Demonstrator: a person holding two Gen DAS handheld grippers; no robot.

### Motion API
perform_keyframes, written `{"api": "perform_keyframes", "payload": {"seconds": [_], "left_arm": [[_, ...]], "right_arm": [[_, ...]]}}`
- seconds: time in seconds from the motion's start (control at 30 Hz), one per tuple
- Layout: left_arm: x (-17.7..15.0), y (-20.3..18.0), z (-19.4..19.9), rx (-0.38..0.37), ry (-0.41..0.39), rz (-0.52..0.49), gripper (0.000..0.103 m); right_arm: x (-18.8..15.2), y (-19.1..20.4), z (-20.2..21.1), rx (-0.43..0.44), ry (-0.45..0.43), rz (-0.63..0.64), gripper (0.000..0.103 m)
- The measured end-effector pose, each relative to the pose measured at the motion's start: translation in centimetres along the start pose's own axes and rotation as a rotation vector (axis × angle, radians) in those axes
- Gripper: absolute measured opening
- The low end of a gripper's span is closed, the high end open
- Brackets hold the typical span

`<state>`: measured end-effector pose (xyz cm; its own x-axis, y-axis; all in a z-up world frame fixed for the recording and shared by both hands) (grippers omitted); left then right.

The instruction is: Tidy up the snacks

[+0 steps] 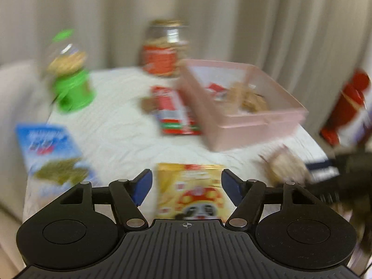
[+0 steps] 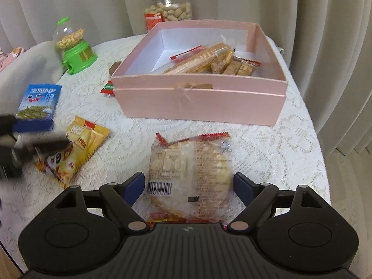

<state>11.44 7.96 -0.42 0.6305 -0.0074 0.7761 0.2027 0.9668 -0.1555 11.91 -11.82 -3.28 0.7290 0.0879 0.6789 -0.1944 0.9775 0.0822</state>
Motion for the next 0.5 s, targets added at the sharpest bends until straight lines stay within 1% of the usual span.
{"api": "perform_keyframes", "payload": {"seconds": [0.03,0.1,0.17,0.23,0.27,0.3,0.37,0.43,0.5], "left_arm": [[-0.2,0.6,-0.4,0.002,0.024,0.029,0.072],[-0.8,0.6,-1.5,0.001,0.066,0.027,0.072],[-1.2,-0.3,-2.4,-0.026,0.088,0.010,0.074],[-1.4,-1.3,-3.2,-0.072,0.104,0.012,0.075],[-1.6,-1.7,-3.6,-0.078,0.112,0.006,0.078],[-1.7,-1.9,-3.9,-0.082,0.109,-0.003,0.082],[-2.0,-2.3,-4.0,-0.076,0.106,-0.019,0.084],[-2.0,-2.5,-3.9,-0.072,0.107,-0.017,0.084],[-2.0,-2.3,-3.7,-0.079,0.102,-0.007,0.080]], "right_arm": [[-0.1,0.1,-0.1,-0.001,0.004,0.006,0.086],[-0.3,0.4,-0.5,-0.007,0.006,0.021,0.090],[-0.4,0.8,-0.6,-0.012,0.003,0.034,0.092],[-0.6,1.2,-0.7,-0.027,-0.002,0.055,0.095],[-0.7,1.4,-0.8,-0.036,-0.005,0.068,0.095],[-0.9,1.6,-0.8,-0.045,-0.012,0.083,0.097],[-1.1,1.6,-0.8,-0.046,-0.020,0.080,0.100],[-1.2,1.5,-0.8,-0.047,-0.031,0.076,0.102],[-1.2,1.4,-0.8,-0.046,-0.038,0.074,0.103]]}}
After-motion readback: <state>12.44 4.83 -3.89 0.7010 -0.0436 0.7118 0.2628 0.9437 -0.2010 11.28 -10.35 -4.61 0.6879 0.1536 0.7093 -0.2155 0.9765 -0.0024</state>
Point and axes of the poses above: each gripper's, at about its wrist camera, not at the fingertips, and z roughly against the way its jaws point, y to its left, x to its top, the point moved 7 cm from there along -z, roughly the way its jaws point, and after that the axes turned 6 degrees about -y, right-handed, at the moved point
